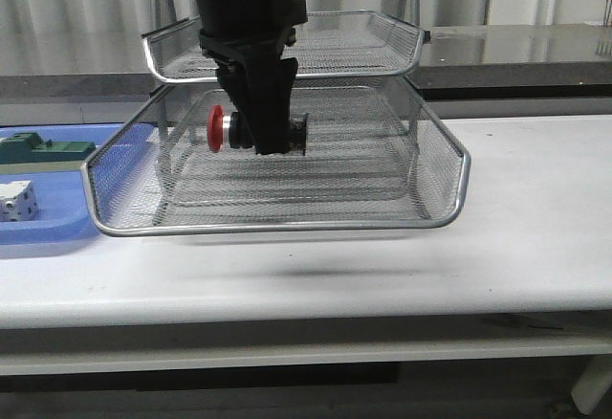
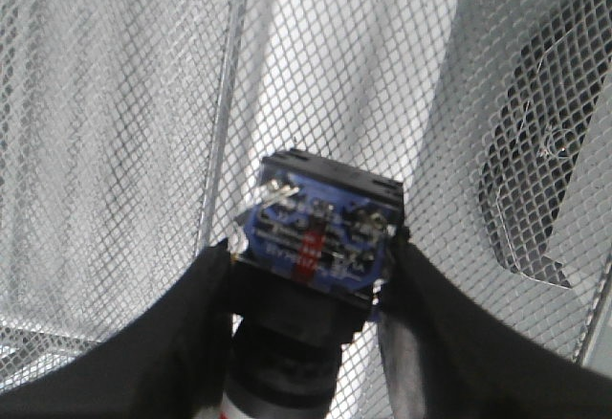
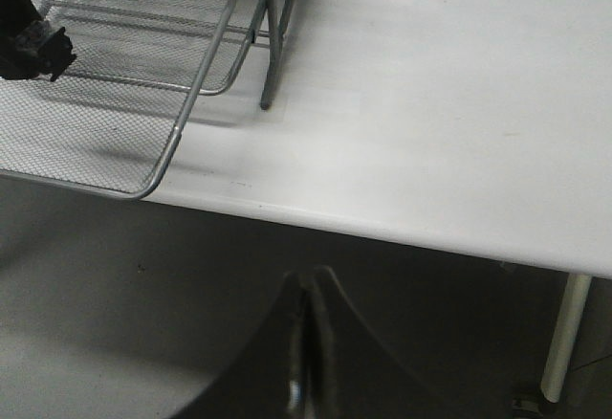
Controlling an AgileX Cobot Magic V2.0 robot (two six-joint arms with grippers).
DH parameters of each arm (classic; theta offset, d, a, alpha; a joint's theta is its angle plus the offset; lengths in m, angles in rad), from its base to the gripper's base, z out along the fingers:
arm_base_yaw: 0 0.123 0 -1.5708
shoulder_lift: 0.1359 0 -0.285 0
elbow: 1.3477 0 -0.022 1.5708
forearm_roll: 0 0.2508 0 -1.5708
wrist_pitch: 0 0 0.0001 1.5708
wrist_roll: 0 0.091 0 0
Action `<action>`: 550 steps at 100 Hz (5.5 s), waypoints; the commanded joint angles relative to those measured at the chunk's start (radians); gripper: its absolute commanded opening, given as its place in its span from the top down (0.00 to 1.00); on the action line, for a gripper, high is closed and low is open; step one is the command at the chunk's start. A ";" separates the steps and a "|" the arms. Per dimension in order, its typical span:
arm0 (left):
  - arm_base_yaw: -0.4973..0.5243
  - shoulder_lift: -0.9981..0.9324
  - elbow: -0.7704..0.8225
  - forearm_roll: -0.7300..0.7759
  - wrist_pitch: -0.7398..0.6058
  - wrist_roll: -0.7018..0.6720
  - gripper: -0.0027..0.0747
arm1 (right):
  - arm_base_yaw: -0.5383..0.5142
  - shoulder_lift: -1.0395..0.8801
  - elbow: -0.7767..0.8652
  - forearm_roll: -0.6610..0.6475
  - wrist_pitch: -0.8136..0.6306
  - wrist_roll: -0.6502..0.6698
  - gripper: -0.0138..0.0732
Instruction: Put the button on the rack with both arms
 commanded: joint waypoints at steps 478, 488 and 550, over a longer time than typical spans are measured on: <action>0.483 -2.034 1.625 -0.109 -1.079 -0.484 0.99 | 0.000 0.042 -0.033 0.092 -0.117 -0.002 0.92; 0.483 -2.034 1.625 -0.109 -1.079 -0.484 0.99 | 0.000 0.119 -0.033 0.164 -0.119 -0.002 0.92; 0.483 -2.034 1.625 -0.109 -1.079 -0.484 0.99 | 0.158 0.605 -0.034 0.536 -0.228 -0.162 0.92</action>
